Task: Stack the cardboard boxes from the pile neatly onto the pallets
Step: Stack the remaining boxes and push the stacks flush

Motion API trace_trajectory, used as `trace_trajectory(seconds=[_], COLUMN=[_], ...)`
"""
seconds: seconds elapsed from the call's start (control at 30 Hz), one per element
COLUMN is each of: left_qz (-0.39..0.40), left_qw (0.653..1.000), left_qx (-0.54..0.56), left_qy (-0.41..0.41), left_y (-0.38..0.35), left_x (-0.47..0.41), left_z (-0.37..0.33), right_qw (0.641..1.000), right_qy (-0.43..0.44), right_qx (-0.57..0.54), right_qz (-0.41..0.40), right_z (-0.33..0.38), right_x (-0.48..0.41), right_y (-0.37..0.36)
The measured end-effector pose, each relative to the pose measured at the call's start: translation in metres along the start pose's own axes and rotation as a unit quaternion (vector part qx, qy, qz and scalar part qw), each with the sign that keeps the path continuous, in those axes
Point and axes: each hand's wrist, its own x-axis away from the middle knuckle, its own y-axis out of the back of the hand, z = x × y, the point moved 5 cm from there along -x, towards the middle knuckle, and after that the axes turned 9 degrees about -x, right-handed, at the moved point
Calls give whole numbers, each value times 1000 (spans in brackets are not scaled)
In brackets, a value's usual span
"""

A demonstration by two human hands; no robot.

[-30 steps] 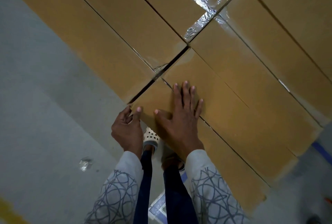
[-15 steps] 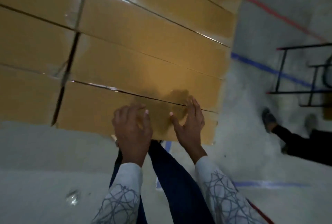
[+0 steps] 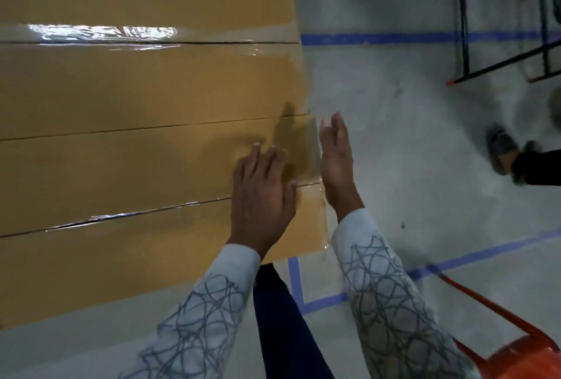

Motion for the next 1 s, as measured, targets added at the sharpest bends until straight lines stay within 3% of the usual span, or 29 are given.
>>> trace_trajectory(seconds=[0.1,0.27,0.3,0.37,0.43,0.5,0.63,0.67,0.8,0.93,1.0], left_qz=[24,25,28,31,25,18,14,12,-1,-12,-13], left_qw=[998,992,991,989,987,987,988,988,983,982,982], left_qx=[-52,-120,-128,-144,-156,-157,-151,-153,-182,-188,-188], left_qy=[-7,-9,-7,-8,-11,-13,-12,-12,-9,-10,-8], left_y=[-18,-40,-43,-47,-49,-49,-51,-51,-55,-56,-57], left_x=[-42,-87,-92,-96,-95,-92,-91,-92,-93,-94,-94], left_z=[-11,-5,-2,1,1,2,3,3,3,2,2], right_qw=[995,952,961,976,967,962,963,969,970,973,973], right_qy=[-5,-97,-108,-115,-123,-134,-166,-167,-138,-113,-115], right_qx=[-100,-258,-238,-174,-145,-189,-212,-180,-124,-170,-161], right_qz=[-6,-132,-94,70,170,146,6,11,157,107,122], right_z=[0,-10,-11,-11,-13,-13,-17,-17,-18,-21,-19], right_x=[-32,-63,-61,-52,-45,-56,-68,-64,-45,-63,-65], right_y=[2,12,6,-16,-26,-17,6,4,-24,-6,-3])
